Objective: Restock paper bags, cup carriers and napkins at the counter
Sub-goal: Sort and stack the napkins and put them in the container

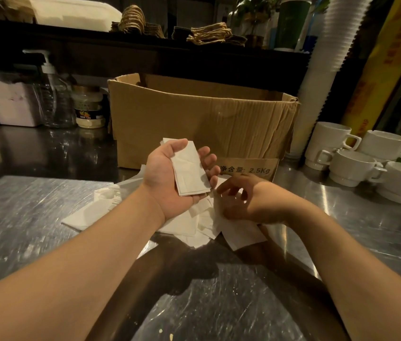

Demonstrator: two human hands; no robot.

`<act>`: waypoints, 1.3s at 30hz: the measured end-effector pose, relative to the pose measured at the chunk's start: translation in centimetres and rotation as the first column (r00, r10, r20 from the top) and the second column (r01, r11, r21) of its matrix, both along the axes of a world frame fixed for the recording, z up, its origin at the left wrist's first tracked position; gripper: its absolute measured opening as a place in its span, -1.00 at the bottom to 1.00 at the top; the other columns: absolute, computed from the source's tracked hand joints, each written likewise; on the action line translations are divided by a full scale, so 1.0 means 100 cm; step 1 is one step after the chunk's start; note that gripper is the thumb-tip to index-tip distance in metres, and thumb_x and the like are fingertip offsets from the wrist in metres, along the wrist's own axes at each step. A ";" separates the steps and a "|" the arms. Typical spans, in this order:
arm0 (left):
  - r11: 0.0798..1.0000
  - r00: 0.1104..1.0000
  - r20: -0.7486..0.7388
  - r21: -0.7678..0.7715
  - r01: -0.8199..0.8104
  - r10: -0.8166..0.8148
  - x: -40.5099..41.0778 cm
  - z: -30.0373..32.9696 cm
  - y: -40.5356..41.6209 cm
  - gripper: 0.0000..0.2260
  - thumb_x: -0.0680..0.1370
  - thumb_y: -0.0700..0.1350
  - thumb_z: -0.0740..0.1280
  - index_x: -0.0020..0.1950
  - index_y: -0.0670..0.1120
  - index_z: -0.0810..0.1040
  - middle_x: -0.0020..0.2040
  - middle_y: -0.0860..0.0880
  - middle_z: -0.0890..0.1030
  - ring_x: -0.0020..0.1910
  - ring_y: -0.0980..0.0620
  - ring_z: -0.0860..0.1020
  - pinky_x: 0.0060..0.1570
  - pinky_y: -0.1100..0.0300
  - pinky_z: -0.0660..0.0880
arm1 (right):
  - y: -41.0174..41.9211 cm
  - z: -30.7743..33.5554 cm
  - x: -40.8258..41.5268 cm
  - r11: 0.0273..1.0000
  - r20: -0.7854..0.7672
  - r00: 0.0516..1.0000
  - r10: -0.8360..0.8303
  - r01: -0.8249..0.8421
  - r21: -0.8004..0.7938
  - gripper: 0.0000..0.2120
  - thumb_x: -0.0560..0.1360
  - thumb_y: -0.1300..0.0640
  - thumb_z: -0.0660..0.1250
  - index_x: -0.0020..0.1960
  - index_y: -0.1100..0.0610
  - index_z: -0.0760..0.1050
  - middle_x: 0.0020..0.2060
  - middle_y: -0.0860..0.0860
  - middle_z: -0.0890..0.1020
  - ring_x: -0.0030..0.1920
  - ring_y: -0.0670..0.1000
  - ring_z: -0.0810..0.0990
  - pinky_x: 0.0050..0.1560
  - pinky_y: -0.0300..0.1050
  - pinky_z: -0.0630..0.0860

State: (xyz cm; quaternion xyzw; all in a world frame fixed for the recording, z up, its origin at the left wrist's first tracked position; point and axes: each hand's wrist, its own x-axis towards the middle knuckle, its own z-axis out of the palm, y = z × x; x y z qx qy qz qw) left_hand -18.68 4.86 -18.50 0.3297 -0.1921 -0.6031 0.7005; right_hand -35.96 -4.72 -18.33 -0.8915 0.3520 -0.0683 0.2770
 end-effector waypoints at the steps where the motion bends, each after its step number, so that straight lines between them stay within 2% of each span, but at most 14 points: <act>1: 1.000 1.000 0.001 0.001 -0.001 0.001 0.000 0.000 0.000 -0.60 0.56 0.11 0.25 0.23 -0.12 0.62 0.05 -0.16 0.65 -0.04 -0.13 0.62 -0.01 0.05 0.57 | 0.000 0.000 0.000 1.000 -0.013 1.000 -0.003 0.003 0.008 -0.65 0.49 -0.05 0.49 0.22 -0.21 0.46 0.04 -0.20 0.53 0.01 -0.13 0.55 -0.17 -0.32 0.54; 5: 1.000 1.000 0.001 -0.009 0.001 -0.001 0.002 0.002 0.000 -0.59 0.56 0.12 0.25 0.25 -0.11 0.61 0.05 -0.15 0.65 -0.03 -0.12 0.61 0.02 0.03 0.56 | -0.002 -0.002 0.000 0.999 -0.023 0.999 -0.023 0.022 -0.049 -0.79 0.54 -0.04 0.44 0.15 -0.17 0.50 0.00 -0.18 0.55 -0.03 -0.12 0.56 -0.21 -0.31 0.51; 9: 1.000 1.000 0.005 -0.017 -0.006 0.006 0.005 0.003 0.000 -0.61 0.56 0.12 0.25 0.22 -0.11 0.62 0.04 -0.15 0.65 -0.04 -0.12 0.61 0.05 0.03 0.55 | -0.003 0.001 -0.002 0.997 0.059 0.998 -0.014 0.018 -0.069 -0.87 0.59 0.05 0.38 0.13 -0.09 0.57 -0.03 -0.19 0.59 -0.03 -0.15 0.56 -0.16 -0.33 0.48; 13: 1.000 1.000 0.014 -0.005 -0.015 0.015 0.004 0.003 0.000 -0.60 0.55 0.12 0.25 0.22 -0.11 0.62 0.04 -0.15 0.65 -0.04 -0.12 0.60 0.04 0.03 0.54 | -0.009 0.002 -0.004 0.997 0.214 0.977 -0.024 0.007 0.079 -0.95 0.57 0.11 0.39 0.03 0.01 0.60 -0.05 -0.04 0.67 0.02 -0.02 0.64 -0.01 -0.14 0.60; 16: 1.000 0.999 0.033 0.006 -0.015 0.015 0.003 0.004 0.001 -0.62 0.57 0.11 0.24 0.18 -0.13 0.63 0.02 -0.15 0.64 -0.06 -0.12 0.60 0.05 0.04 0.53 | -0.009 0.005 -0.008 0.967 0.371 0.929 -0.016 -0.079 0.241 -0.94 0.57 0.23 0.38 -0.07 0.11 0.60 -0.17 0.02 0.68 -0.11 -0.01 0.65 -0.07 -0.10 0.57; 18: 1.000 0.998 0.070 0.017 -0.003 0.002 0.002 0.006 0.002 -0.64 0.58 0.10 0.24 0.12 -0.14 0.63 -0.03 -0.15 0.65 -0.06 -0.13 0.59 0.19 0.02 0.50 | -0.008 0.008 -0.011 0.943 0.464 0.886 0.007 -0.160 0.292 -0.96 0.54 0.20 0.42 -0.08 0.15 0.60 -0.17 0.04 0.67 -0.12 0.01 0.64 -0.06 -0.08 0.57; 20: 0.998 0.987 0.153 0.055 0.034 -0.042 0.001 0.007 0.003 -0.65 0.59 0.11 0.25 0.14 -0.12 0.61 -0.03 -0.15 0.66 0.00 -0.13 0.60 0.28 -0.04 0.48 | -0.008 0.010 -0.013 0.919 0.548 0.836 0.014 -0.226 0.321 -0.89 0.44 0.12 0.44 -0.08 0.15 0.61 -0.13 0.04 0.68 -0.07 0.02 0.66 -0.04 -0.13 0.61; 22: 0.986 0.957 0.253 0.125 0.114 -0.142 -0.001 0.006 0.004 -0.60 0.59 0.17 0.24 0.26 -0.07 0.58 0.04 -0.15 0.66 0.05 -0.13 0.60 0.14 -0.04 0.56 | -0.006 0.011 -0.013 0.907 0.617 0.786 -0.021 -0.245 0.343 -0.87 0.40 0.09 0.43 -0.10 0.13 0.62 -0.10 0.05 0.69 -0.03 0.05 0.66 -0.02 -0.13 0.60; 24: 0.967 0.919 0.319 0.181 0.180 -0.231 -0.004 0.004 0.003 -0.55 0.60 0.22 0.22 0.33 -0.03 0.56 0.08 -0.16 0.67 0.08 -0.14 0.59 0.08 -0.03 0.54 | -0.005 0.011 -0.012 0.906 0.664 0.745 -0.065 -0.234 0.352 -0.93 0.41 0.09 0.45 -0.14 0.08 0.65 -0.08 0.08 0.69 0.00 0.11 0.63 0.06 0.00 0.56; 27: 0.938 0.872 0.355 0.200 0.282 -0.338 -0.009 0.001 0.004 -0.52 0.59 0.24 0.21 0.33 -0.05 0.59 0.14 -0.20 0.64 0.11 -0.20 0.59 0.19 -0.10 0.51 | 0.000 0.009 -0.008 0.920 0.695 0.707 -0.129 -0.176 0.349 -0.93 0.46 0.12 0.51 -0.14 0.10 0.66 -0.08 0.07 0.68 0.01 0.15 0.57 0.14 0.23 0.53; 30: 0.916 0.848 0.349 0.178 0.359 -0.400 -0.011 -0.003 0.002 -0.48 0.56 0.30 0.21 0.30 -0.03 0.62 0.16 -0.21 0.65 0.09 -0.23 0.65 0.17 -0.13 0.56 | 0.006 0.005 -0.001 0.942 0.670 0.733 -0.119 -0.130 0.310 -0.94 0.54 0.16 0.42 -0.07 0.14 0.64 -0.12 0.02 0.69 -0.08 0.05 0.61 -0.10 -0.01 0.57; 33: 0.906 0.841 0.337 0.181 0.383 -0.423 -0.011 -0.004 0.001 -0.41 0.55 0.41 0.15 0.40 0.07 0.53 0.18 -0.20 0.67 0.13 -0.23 0.65 0.11 -0.10 0.61 | 0.010 0.002 0.004 0.949 0.648 0.747 -0.147 -0.078 0.305 -0.92 0.57 0.15 0.40 -0.05 0.16 0.63 -0.17 0.00 0.68 -0.21 -0.09 0.62 -0.29 -0.23 0.52; 36: 0.884 0.823 0.322 0.156 0.442 -0.468 -0.010 -0.005 0.001 -0.32 0.46 0.42 0.27 0.46 0.05 0.48 0.24 -0.22 0.60 0.19 -0.24 0.60 0.11 -0.08 0.60 | 0.012 0.000 0.006 0.947 0.664 0.727 -0.176 -0.060 0.316 -0.92 0.58 0.15 0.40 -0.03 0.16 0.62 -0.24 -0.05 0.65 -0.30 -0.19 0.59 -0.41 -0.29 0.49; 39: 0.876 0.820 0.311 0.130 0.465 -0.481 -0.011 -0.004 0.003 -0.37 0.44 0.34 0.33 0.38 -0.02 0.54 0.13 -0.24 0.62 0.06 -0.23 0.64 0.04 -0.04 0.63 | 0.014 -0.002 0.008 0.952 0.693 0.699 -0.178 -0.056 0.302 -0.95 0.57 0.14 0.41 -0.01 0.11 0.62 -0.16 -0.03 0.66 -0.14 -0.07 0.63 -0.37 -0.28 0.52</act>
